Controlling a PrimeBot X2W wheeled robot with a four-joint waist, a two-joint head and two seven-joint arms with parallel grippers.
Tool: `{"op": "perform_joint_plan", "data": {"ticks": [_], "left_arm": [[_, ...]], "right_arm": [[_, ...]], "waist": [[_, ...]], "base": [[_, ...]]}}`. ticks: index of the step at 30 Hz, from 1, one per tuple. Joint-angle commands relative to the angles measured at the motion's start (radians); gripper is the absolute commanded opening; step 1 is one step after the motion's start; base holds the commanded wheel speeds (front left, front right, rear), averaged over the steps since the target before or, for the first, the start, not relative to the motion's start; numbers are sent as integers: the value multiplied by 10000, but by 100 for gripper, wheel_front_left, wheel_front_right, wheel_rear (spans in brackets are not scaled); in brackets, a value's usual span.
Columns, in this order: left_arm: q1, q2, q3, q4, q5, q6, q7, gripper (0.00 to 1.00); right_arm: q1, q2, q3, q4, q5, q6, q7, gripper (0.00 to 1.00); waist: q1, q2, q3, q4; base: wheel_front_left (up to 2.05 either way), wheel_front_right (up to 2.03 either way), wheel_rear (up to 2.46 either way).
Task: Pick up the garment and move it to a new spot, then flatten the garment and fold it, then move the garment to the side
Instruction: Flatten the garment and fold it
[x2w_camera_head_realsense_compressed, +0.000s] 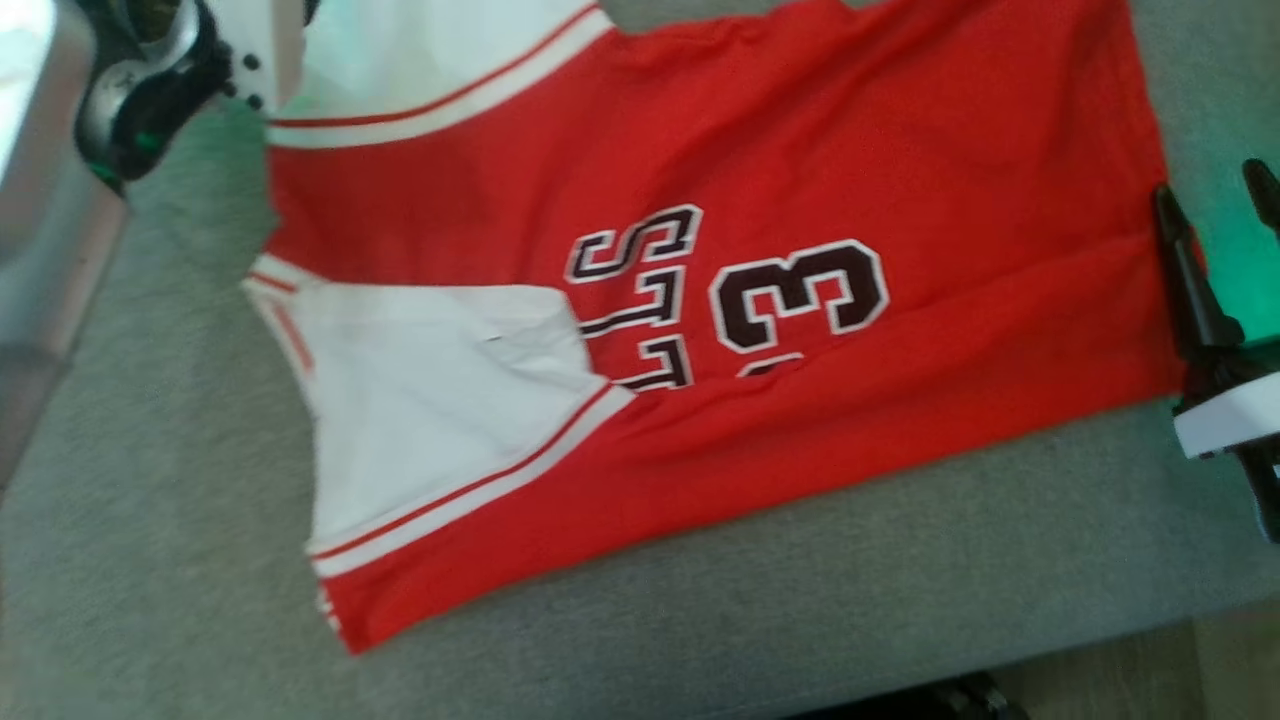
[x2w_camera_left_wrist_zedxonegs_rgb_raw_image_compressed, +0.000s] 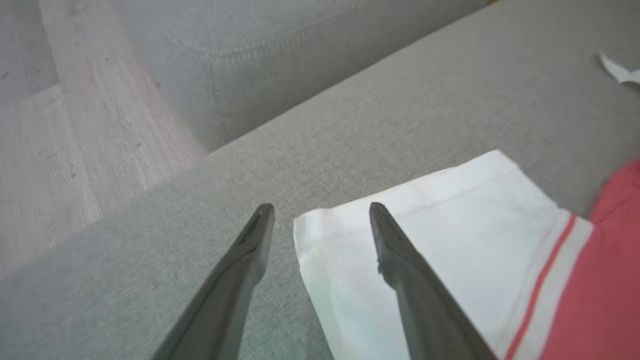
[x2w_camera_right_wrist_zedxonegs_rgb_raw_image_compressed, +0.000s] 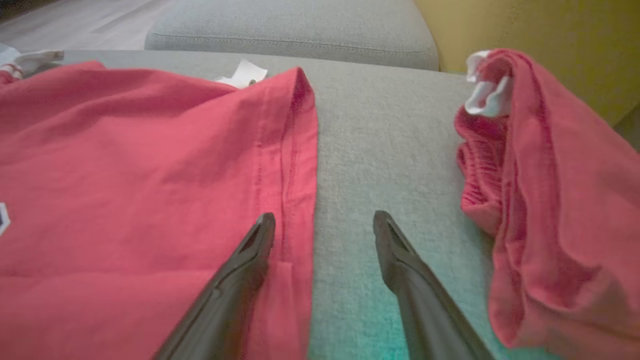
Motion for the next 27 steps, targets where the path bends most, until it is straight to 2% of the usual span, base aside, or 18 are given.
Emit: {"op": "perform_joint_plan", "data": {"ticks": [1,3,4,6,7,9,18,27], "left_arm": [[-478,579,250,-126,-42,21,81,100],[-601,778,0,88,-32,20,105,100],[-630,850,-105,194,-43,20,89,96],[-654,978,-305,380,-95,20,74,38],[-659,1034,-390,470,-119,19,86,22],[-651,1086,-530,563,-237,19,86,2],[-962,1187,-919,524,-415,18,-918,0],[-1299,984,-1663,336,-699,18,-1551,0]], "right_arm": [[103,-230,83,-128,-19,-9,-120,100],[20,-209,151,36,-2,-9,-248,100],[-10,-194,179,110,11,-9,-300,100],[-63,-175,236,236,33,-9,-379,100],[-85,-174,258,294,42,-9,-411,100],[-123,-174,281,391,68,-9,-461,100],[-962,-396,407,409,278,-9,-183,100],[-3591,-672,1827,1136,1531,-9,2289,100]], "waist": [[-2,0,364,-413],[-2,0,427,-528],[-2,0,439,-564],[-2,0,450,-616],[-2,0,448,-627],[-2,0,429,-623],[-2,0,164,-280],[-2,0,10,208]], "base": [[0,0,0],[0,0,0],[0,0,0],[0,0,0],[0,0,0],[0,0,0],[0,0,0],[0,0,0]]}}
